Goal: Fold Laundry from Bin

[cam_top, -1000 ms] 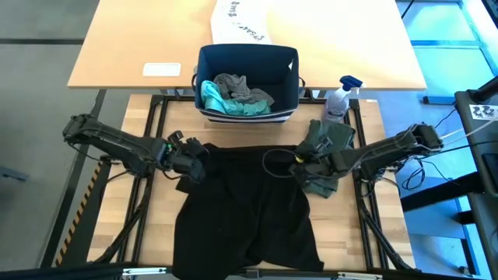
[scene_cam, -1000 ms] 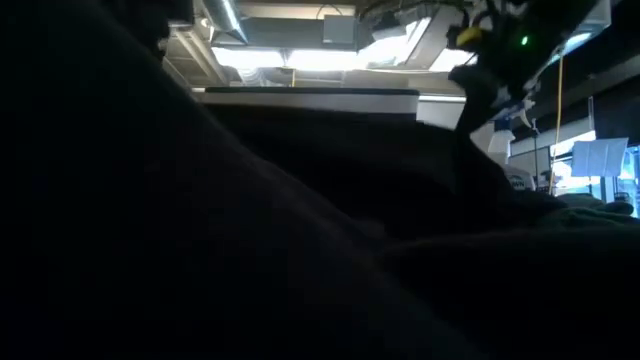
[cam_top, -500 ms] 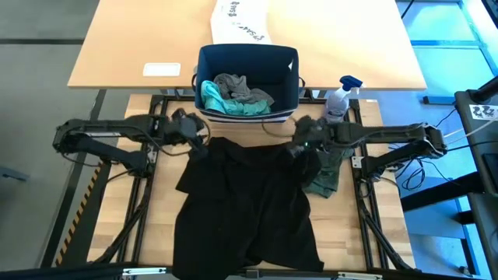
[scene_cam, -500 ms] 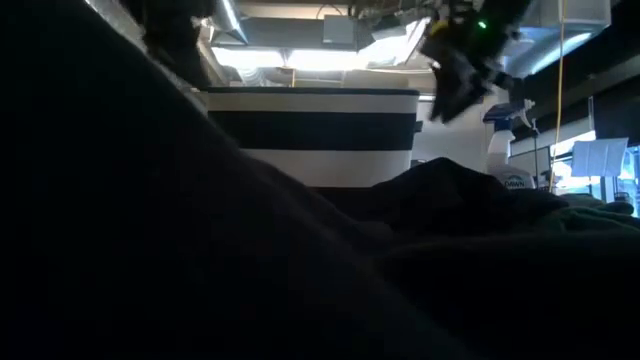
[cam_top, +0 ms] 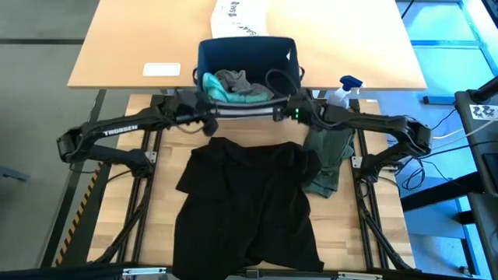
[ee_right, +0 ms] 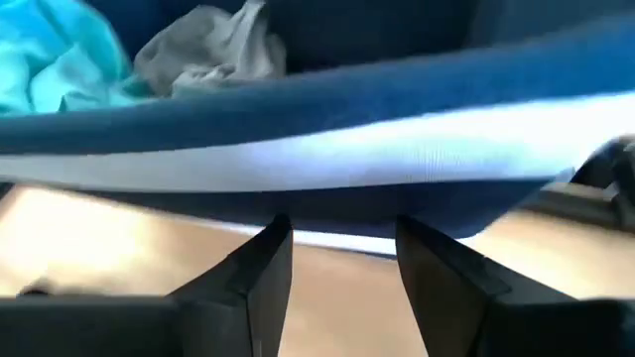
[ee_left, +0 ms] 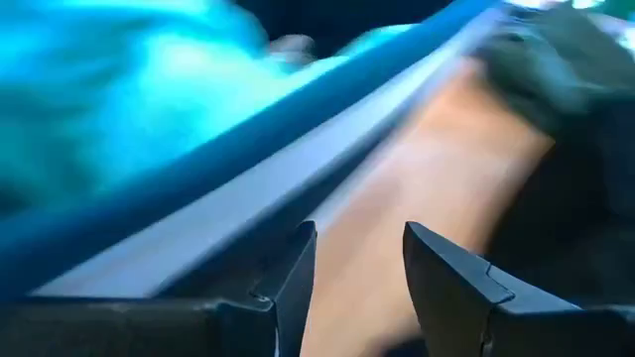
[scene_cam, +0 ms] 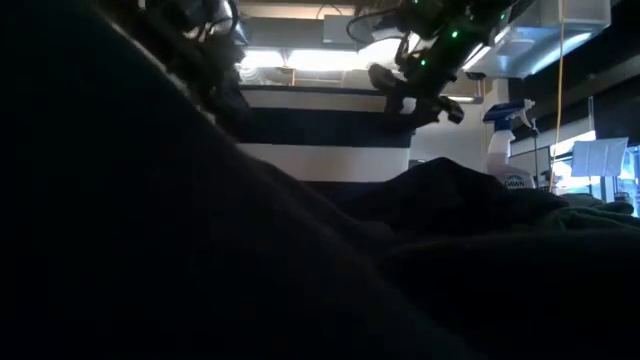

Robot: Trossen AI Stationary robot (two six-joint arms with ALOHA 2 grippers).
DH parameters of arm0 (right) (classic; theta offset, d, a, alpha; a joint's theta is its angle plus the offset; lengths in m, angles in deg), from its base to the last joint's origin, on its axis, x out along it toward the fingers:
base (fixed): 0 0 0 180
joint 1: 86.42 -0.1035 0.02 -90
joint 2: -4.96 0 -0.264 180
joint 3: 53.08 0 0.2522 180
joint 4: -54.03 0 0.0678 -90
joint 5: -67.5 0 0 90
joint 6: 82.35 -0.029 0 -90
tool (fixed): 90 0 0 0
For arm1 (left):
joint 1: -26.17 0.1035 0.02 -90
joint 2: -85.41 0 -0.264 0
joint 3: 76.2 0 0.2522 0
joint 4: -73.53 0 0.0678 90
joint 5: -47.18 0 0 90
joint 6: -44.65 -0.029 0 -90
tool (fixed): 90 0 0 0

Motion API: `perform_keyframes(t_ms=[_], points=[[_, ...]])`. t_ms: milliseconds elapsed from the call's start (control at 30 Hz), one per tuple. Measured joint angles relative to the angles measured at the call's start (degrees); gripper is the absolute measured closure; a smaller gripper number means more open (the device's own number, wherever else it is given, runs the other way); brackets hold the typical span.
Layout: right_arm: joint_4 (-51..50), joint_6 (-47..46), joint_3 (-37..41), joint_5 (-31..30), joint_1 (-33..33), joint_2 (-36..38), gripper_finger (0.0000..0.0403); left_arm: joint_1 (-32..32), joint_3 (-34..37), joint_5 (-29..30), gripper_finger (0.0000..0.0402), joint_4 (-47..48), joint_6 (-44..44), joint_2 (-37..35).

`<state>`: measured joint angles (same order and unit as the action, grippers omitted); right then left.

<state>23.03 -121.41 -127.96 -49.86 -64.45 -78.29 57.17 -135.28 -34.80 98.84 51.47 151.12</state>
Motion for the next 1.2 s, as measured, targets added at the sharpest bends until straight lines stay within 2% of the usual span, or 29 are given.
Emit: perform_keyframes(t_ms=[133,367,533,600,733,900,1033,1200], points=[[4.5,1.4,0.0,1.2,5.0,-0.8,0.0221,7.2,0.0,-2.4,0.0252,-6.1,-4.1,2.7],[14.9,6.9,0.0,7.7,12.5,-5.5,0.0221,18.5,-0.8,-5.8,0.0253,-14.2,-7.4,11.2],[18.5,11.1,0.0,9.0,16.6,-8.1,0.0221,23.1,-4.6,-7.8,0.0253,-15.0,-7.4,15.9],[17.2,14.0,0.0,11.1,17.7,-8.2,0.0221,23.6,-6.6,-9.0,0.0253,-12.0,-7.3,16.0],[11.5,17.4,0.1,21.3,17.1,-3.9,0.0221,22.4,-10.6,-14.7,0.0253,-0.2,-6.4,11.3],[2.1,22.4,0.0,32.0,10.7,5.1,0.0221,16.2,-12.4,-19.5,0.0253,14.4,-5.4,2.3],[-8.2,22.6,0.0,32.6,2.1,11.0,0.0221,9.2,-12.4,-20.0,0.0253,26.3,-4.0,-3.0],[-19.3,22.6,0.0,28.3,-9.6,12.0,0.0221,-0.6,-9.4,-19.8,0.0253,33.5,-2.5,-5.0]])
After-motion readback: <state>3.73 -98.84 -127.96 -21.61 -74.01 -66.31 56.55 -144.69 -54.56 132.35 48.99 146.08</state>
